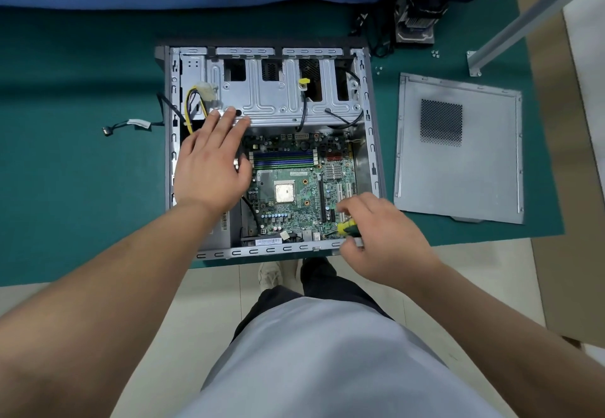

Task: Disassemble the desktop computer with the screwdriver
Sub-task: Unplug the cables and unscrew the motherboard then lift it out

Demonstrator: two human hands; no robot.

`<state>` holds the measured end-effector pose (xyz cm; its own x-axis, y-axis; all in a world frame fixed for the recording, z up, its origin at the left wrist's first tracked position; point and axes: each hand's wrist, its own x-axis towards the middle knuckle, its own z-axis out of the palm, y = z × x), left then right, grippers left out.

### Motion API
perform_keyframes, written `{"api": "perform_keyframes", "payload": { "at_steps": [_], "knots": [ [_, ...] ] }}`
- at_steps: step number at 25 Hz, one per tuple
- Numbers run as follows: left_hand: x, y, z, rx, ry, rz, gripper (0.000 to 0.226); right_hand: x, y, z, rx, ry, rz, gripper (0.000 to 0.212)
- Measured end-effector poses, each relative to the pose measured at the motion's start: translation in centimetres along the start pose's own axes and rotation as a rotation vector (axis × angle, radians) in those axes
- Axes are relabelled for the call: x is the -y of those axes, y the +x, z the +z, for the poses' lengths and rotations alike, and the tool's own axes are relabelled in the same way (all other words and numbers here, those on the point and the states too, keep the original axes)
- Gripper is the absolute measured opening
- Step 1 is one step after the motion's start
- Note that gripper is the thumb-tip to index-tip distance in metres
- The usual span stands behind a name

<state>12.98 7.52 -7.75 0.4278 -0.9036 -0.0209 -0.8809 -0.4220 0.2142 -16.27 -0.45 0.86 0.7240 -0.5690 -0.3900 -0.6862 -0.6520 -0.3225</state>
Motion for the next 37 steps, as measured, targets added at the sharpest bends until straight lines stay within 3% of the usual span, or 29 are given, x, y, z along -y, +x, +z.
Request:
{"api": "perform_keyframes", "payload": {
  "at_steps": [3, 6, 10, 14, 19, 23, 29, 34, 37],
  "knots": [
    [0.0, 0.1, 0.0, -0.002, -0.003, -0.002, 0.066, 0.3, 0.0, 0.1, -0.007, -0.064, 0.023, 0.039],
    [0.0, 0.0, 0.1, -0.005, -0.012, -0.004, 0.066, 0.1, 0.0, 0.1, 0.011, 0.022, 0.019, 0.050],
    [0.0, 0.1, 0.2, -0.007, -0.013, -0.002, 0.066, 0.2, 0.1, 0.6, -0.028, 0.001, 0.055, 0.038],
    [0.0, 0.0, 0.1, -0.008, -0.015, -0.001, 0.066, -0.3, 0.3, 0.7, 0.026, 0.183, 0.024, 0.049],
    [0.1, 0.0, 0.1, -0.006, -0.015, -0.004, 0.066, -0.1, 0.4, 1.1, -0.026, 0.108, 0.053, 0.035],
    [0.1, 0.1, 0.2, -0.007, -0.014, -0.001, 0.066, -0.4, 0.3, 0.6, 0.000, 0.214, 0.054, 0.047],
    [0.2, 0.1, 0.4, -0.011, -0.012, 0.001, 0.066, -0.2, 0.5, 0.7, -0.048, 0.061, 0.027, 0.043],
    [0.2, 0.1, 0.4, -0.006, -0.010, -0.002, 0.066, -0.2, 0.5, 0.4, -0.054, 0.362, 0.097, 0.055],
    [0.2, 0.1, 0.4, -0.005, -0.014, 0.000, 0.066, 0.0, 0.2, 1.1, -0.087, 0.175, 0.088, 0.047]
  ]
}}
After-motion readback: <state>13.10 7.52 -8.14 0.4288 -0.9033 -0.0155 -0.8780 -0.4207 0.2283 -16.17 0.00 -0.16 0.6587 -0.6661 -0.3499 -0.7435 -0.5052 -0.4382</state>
